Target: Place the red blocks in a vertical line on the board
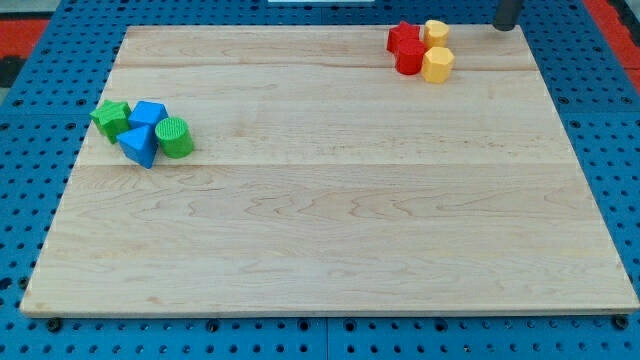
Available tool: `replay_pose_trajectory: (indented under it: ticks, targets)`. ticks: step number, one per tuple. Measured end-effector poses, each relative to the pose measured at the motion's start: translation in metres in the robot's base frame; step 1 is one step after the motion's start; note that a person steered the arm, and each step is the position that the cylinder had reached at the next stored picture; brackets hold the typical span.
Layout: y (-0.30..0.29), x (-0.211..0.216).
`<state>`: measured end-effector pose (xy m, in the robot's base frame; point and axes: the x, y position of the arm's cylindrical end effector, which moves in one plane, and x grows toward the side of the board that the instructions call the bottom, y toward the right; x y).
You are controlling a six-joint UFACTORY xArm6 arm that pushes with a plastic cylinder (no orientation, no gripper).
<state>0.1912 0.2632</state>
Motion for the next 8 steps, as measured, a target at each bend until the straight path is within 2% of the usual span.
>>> replay_pose_trajectory:
  ticks: [3,4,5,6,8]
  targets:
    - [-0.027,0.000]
    - [-0.068,0.001]
    - [-0.150,0.001]
    - [-0.172,0.025]
    - [-0.134,0.026]
